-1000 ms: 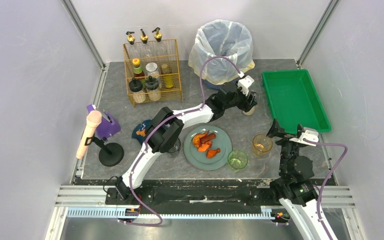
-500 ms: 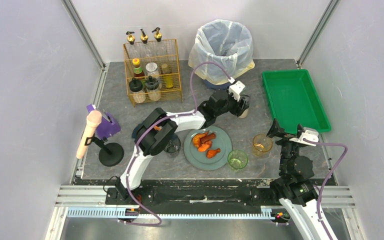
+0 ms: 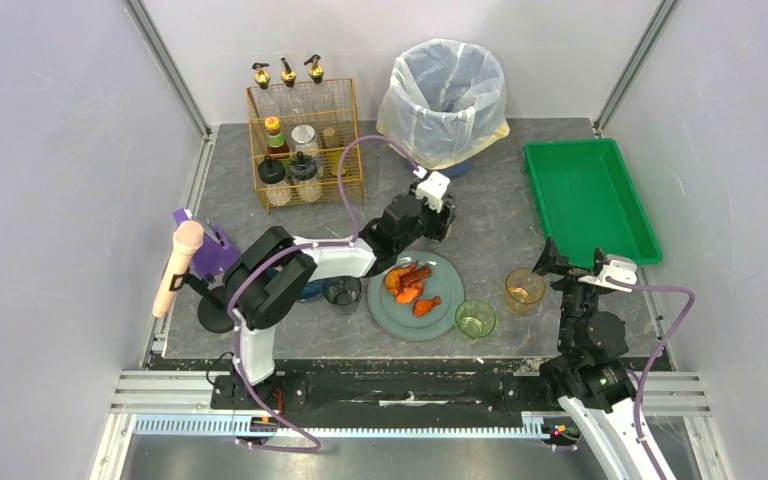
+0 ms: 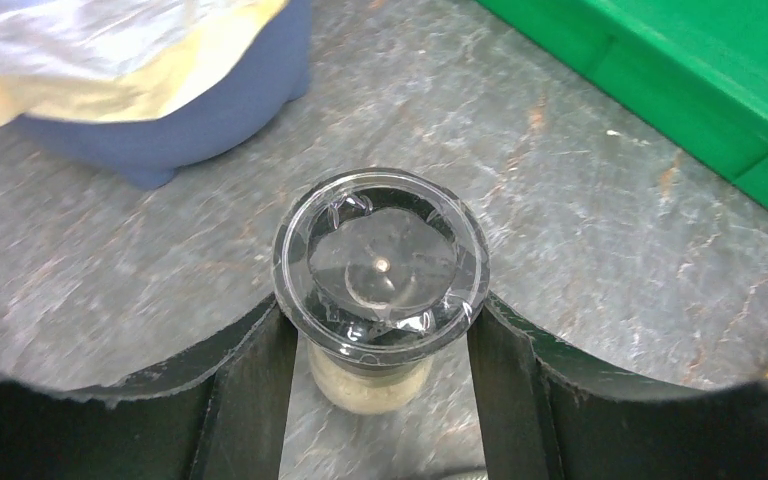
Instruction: Clear the kitchen counter
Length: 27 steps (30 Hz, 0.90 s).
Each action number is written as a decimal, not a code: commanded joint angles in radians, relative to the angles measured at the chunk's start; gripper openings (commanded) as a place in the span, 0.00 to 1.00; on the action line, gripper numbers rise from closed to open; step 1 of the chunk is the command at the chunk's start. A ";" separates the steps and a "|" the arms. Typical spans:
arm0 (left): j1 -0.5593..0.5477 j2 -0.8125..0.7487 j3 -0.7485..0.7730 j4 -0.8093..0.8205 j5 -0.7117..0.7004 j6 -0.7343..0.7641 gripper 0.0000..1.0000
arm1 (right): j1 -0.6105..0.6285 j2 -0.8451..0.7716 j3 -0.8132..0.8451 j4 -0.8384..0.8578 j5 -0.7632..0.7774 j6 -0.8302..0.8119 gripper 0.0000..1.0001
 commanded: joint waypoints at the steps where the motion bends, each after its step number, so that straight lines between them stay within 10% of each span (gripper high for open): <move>1: 0.025 -0.140 -0.064 0.186 -0.102 0.013 0.17 | 0.006 -0.168 0.031 0.005 0.004 0.000 0.98; 27: 0.241 -0.500 -0.127 0.038 -0.239 0.035 0.20 | 0.006 -0.168 0.024 0.016 0.005 -0.007 0.98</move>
